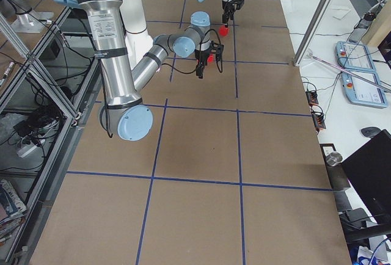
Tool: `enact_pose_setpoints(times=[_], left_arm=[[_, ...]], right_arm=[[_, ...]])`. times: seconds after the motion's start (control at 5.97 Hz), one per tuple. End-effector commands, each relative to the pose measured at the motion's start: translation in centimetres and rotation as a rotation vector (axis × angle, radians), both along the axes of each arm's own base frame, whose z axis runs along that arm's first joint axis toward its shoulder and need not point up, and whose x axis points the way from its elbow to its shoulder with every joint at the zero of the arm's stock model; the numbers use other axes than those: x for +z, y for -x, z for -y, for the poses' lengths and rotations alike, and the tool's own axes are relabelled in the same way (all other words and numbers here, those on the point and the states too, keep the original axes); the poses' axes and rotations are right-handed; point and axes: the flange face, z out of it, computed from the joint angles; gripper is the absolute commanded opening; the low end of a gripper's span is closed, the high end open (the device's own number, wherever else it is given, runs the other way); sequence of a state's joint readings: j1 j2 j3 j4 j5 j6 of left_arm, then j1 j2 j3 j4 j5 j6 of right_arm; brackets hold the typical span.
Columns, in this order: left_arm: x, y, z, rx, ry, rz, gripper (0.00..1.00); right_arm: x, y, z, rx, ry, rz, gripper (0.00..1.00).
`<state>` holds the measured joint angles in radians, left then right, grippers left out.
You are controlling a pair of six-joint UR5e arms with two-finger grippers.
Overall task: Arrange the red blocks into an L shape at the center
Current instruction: 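Move the left gripper to the last red cube and grasp it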
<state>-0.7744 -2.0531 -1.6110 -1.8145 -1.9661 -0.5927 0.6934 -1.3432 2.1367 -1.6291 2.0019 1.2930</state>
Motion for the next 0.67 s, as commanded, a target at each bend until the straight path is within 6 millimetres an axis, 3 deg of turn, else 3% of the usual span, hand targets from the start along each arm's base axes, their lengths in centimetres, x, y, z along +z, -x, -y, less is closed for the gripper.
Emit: enact_pose_setpoints(times=[0.0,0.5], left_arm=[[2.55,-0.46,-0.34,0.017,0.014,-0.007,1.0],[3.33,-0.86,-0.39,0.024,0.023,0.004,1.0]], right_arm=[[-0.05,0.01,0.0,0.0,-0.001,0.001,1.0],[-0.04,-0.04,-0.04,0.0,-0.001,0.001,1.0]])
